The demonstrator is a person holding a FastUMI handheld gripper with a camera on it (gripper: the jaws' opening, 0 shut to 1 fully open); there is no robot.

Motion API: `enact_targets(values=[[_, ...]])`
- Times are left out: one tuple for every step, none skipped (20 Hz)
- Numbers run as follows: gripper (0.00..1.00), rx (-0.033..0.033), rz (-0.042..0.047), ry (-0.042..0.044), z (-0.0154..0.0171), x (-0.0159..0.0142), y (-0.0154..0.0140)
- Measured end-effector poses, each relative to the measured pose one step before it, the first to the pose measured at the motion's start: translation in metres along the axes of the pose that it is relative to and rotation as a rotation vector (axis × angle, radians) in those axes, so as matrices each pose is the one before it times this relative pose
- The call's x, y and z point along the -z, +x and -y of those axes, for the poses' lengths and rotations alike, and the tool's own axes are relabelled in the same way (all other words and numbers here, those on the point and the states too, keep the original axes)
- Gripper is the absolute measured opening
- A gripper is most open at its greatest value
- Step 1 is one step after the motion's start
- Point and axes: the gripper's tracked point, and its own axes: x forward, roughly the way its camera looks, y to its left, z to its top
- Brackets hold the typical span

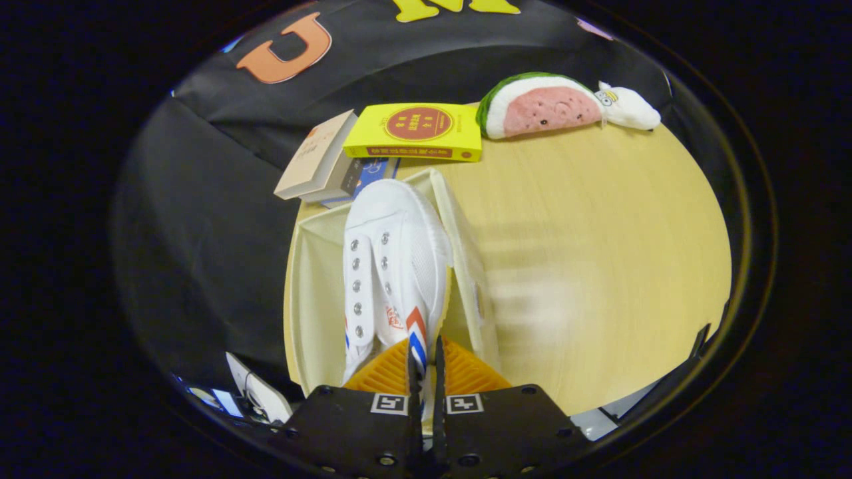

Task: Open the storage box then place both shoes into the box .Put the left shoe in first, then the right shoe, with the right side of both shoes facing outward in a uniform manner.

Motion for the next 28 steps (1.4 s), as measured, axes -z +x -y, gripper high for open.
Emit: enact_targets(values=[[0.06, 0.00518, 0.0058, -0.01679, 0.00037, 0.00039, 0.0014], [0.06, 0.00854, 0.00341, -0.00862, 0.00081, -0.00015, 0.00084], [0.06, 0.00638, -0.00221, -0.0035, 0.00053, 0.00104, 0.00057], [0.06, 0.00063, -0.00216, 0.00008, 0.00098, 0.00029, -0.00017], [0.06, -0.00349, -0.00076, -0.00219, 0.0009, 0.00017, -0.00062], [0.06, -0.00458, -0.0006, -0.00071, 0.00129, -0.00024, -0.00084], [0.07, -0.01399, -0.00037, 0.0066, -0.00092, 0.00058, -0.00045], [0.17, -0.02799, 0.00107, 0.00749, -0.00263, 0.0005, -0.00075], [0.24, -0.03274, 0.00023, 0.01423, -0.00393, 0.00119, -0.00375], [0.32, -0.00523, 0.01026, 0.00929, 0.00056, -0.00139, -0.00336], [0.39, -0.0041, 0.01575, 0.00144, 0.00234, -0.00676, 0.00089], [0.4, -0.00098, 0.01614, -0.00126, 0.00336, -0.00157, -0.00587], [0.49, -0.01925, 0.01607, -0.00017, -0.00226, -0.00025, -0.00516], [0.58, -0.00397, 0.0192, -0.00442, 0.00095, -0.00072, -0.00569], [0.66, -0.00515, 0.02617, -0.01238, 0.00099, -0.00282, -0.00781], [0.75, 0.01834, 0.03112, -0.02171, 0.0037, -0.00294, -0.0071], [0.8, 0.01281, 0.03426, -0.02649, 0.00302, -0.00333, -0.00824], [0.83, 0.0192, 0.03259, -0.02776, 0.00326, -0.004, -0.0076], [0.83, 0.01745, 0.03738, -0.02817, 0.00315, -0.00482, -0.00838], [0.89, 0.01588, 0.03754, -0.027, 0.00227, -0.00601, -0.0096], [0.9, 0.0158, 0.04164, -0.02218, 0.00126, -0.00577, -0.00628], [0.92, 0.0148, 0.04037, -0.01663, 0.00357, -0.00666, -0.00999], [0.93, 0.01378, 0.03859, -0.01633, 0.00307, -0.00633, -0.01082], [0.95, 0.01152, 0.03758, -0.01042, 0.00338, -0.0076, -0.0097], [0.95, 0.00812, 0.03843, -0.00937, 0.00354, -0.00713, -0.01059], [0.96, 0.01067, 0.03544, -0.00796, 0.00453, -0.00845, -0.01018], [0.96, 0.00662, 0.04085, -0.00394, 0.00392, -0.00825, -0.00934], [0.96, 0.01115, 0.04445, 0.00151, 0.0057, -0.01027, -0.00994]])
